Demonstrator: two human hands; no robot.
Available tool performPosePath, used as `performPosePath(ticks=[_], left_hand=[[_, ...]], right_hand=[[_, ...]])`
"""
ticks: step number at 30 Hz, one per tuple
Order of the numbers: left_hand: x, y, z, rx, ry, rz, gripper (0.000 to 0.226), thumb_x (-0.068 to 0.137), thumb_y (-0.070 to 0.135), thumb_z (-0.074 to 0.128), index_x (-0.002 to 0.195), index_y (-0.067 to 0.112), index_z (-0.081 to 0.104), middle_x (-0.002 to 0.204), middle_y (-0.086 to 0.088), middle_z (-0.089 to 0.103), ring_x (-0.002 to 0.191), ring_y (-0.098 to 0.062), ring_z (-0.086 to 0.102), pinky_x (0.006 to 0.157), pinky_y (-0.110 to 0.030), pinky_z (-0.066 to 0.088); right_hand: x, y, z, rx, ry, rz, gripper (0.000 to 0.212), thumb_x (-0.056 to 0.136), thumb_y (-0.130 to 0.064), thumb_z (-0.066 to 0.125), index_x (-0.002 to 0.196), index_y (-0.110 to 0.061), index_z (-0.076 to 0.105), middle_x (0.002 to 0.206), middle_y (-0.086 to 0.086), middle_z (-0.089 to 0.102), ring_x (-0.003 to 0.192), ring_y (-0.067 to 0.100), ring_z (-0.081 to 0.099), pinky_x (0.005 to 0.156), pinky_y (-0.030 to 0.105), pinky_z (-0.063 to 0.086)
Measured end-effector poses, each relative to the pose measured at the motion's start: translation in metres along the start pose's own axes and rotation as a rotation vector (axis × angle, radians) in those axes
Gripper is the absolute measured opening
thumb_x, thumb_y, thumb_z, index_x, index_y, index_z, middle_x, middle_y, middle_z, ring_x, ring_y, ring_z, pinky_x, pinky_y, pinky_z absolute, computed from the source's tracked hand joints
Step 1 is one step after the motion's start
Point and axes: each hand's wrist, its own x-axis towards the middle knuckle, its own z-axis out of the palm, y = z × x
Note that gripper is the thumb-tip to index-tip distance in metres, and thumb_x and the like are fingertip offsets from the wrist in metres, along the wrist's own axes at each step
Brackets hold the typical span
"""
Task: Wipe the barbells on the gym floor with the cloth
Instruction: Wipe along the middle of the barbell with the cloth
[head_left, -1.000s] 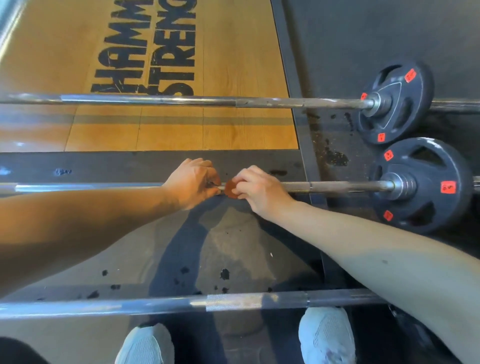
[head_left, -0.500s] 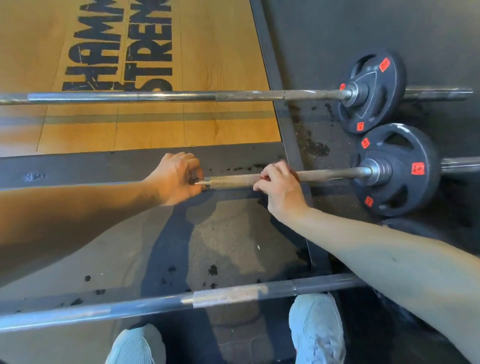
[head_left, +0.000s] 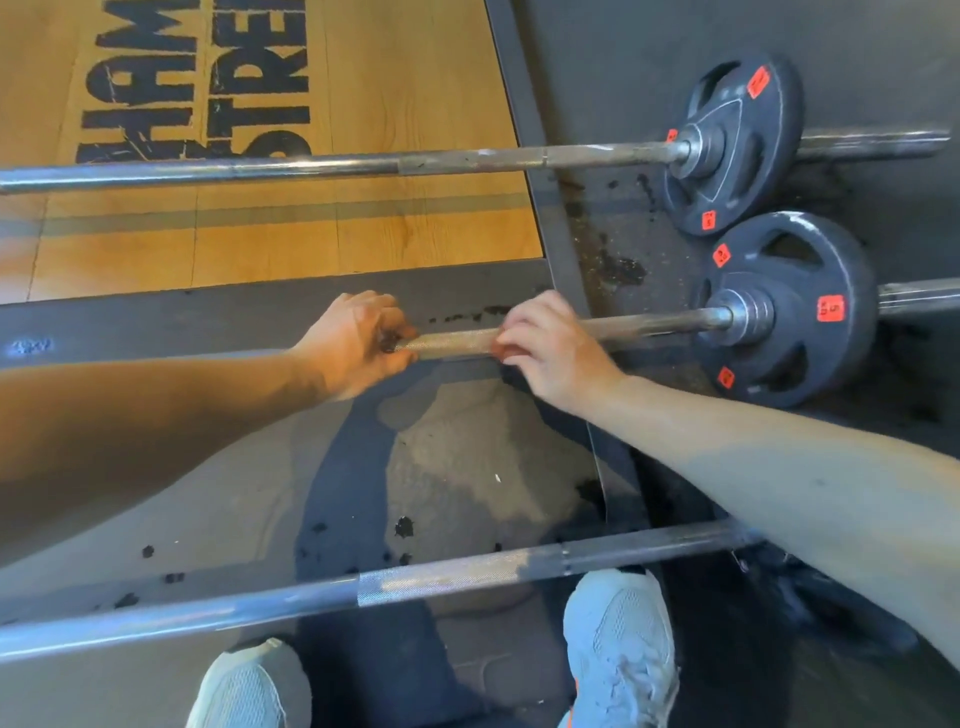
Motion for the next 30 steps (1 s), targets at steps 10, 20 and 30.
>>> performPosePath(ticks=[10, 20, 30], left_hand=[[0.002, 0.000, -0.002, -0.002, -0.007, 0.046, 0.056, 0.078, 0.059, 0.047, 0.098, 0.016, 0.079, 0.087, -0.001, 0.066, 0.082, -0.027, 0.060, 0.077, -0.047, 0.052], [0.002, -0.001, -0.003, -0.031, -0.003, 0.009, 0.056, 0.076, 0.059, 0.050, 0.096, 0.014, 0.076, 0.089, -0.002, 0.064, 0.085, -0.026, 0.058, 0.079, -0.048, 0.052], [0.001, 0.000, 0.000, -0.061, 0.019, 0.009, 0.043, 0.078, 0.047, 0.062, 0.100, 0.013, 0.077, 0.092, -0.005, 0.065, 0.087, -0.028, 0.059, 0.081, -0.048, 0.051]], right_hand=[[-0.013, 0.022, -0.018, -0.034, -0.079, -0.093, 0.002, 0.090, -0.001, 0.071, 0.089, -0.003, 0.071, 0.100, 0.012, 0.062, 0.093, 0.030, 0.051, 0.076, 0.044, 0.050], [0.015, -0.007, 0.009, 0.007, -0.130, -0.136, 0.009, 0.084, -0.002, 0.078, 0.085, -0.004, 0.070, 0.097, 0.009, 0.061, 0.091, 0.027, 0.052, 0.073, 0.040, 0.050], [0.023, -0.013, 0.009, 0.039, -0.123, -0.139, 0.009, 0.082, -0.004, 0.081, 0.086, -0.003, 0.073, 0.095, 0.009, 0.062, 0.090, 0.027, 0.052, 0.069, 0.044, 0.052]])
